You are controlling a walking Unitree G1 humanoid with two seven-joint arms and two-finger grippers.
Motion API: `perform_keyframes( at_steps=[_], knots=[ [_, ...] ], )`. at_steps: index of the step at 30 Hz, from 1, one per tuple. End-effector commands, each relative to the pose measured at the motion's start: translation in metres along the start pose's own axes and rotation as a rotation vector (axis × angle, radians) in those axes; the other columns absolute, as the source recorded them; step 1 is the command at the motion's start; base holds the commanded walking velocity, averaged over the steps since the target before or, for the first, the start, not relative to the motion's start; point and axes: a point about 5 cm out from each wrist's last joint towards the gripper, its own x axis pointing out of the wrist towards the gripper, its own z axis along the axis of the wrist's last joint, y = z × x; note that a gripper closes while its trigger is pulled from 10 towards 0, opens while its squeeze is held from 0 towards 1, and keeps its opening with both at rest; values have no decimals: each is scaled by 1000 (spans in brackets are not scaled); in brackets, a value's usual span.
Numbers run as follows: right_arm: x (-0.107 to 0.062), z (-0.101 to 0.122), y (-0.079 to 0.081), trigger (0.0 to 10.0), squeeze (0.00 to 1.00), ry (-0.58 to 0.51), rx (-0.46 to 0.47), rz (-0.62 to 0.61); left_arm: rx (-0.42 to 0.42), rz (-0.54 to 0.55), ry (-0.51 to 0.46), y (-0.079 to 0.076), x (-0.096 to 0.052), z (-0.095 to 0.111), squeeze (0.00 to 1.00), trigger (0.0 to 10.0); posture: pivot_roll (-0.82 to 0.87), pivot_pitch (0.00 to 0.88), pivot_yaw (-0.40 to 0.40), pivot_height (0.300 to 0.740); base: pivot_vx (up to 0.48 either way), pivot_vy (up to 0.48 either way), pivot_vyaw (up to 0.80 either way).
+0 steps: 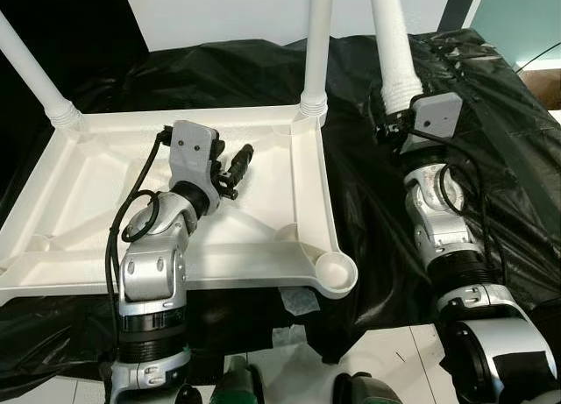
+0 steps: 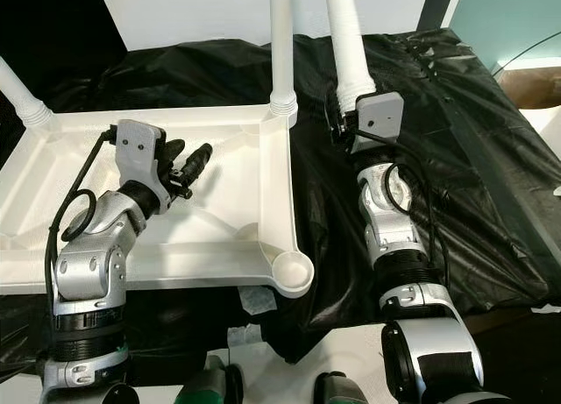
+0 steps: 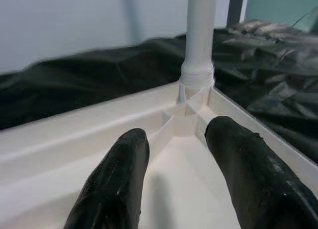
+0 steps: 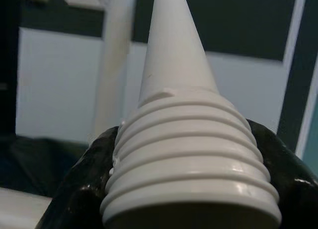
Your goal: Building children table
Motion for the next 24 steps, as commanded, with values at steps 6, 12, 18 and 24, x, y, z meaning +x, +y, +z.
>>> perform_keyframes(
  at_steps=[6,12,18,24],
  knots=[
    [19,42,5,10000,0,-217,-49,76,5,150,-88,22,-1,18,0,10000,94,45,23,740,0,0,0],
    [24,64,8,10000,0,-320,-99,125,-23,152,-151,26,1,28,0,10000,98,33,23,740,0,0,0],
    [25,71,13,10000,0,-344,-88,162,-84,118,-206,30,0,35,0,10000,111,30,18,740,0,0,0],
    [18,63,21,10000,0,-310,-52,217,-192,26,-248,31,-3,39,0,10000,129,20,5,740,0,0,0]
  ],
)
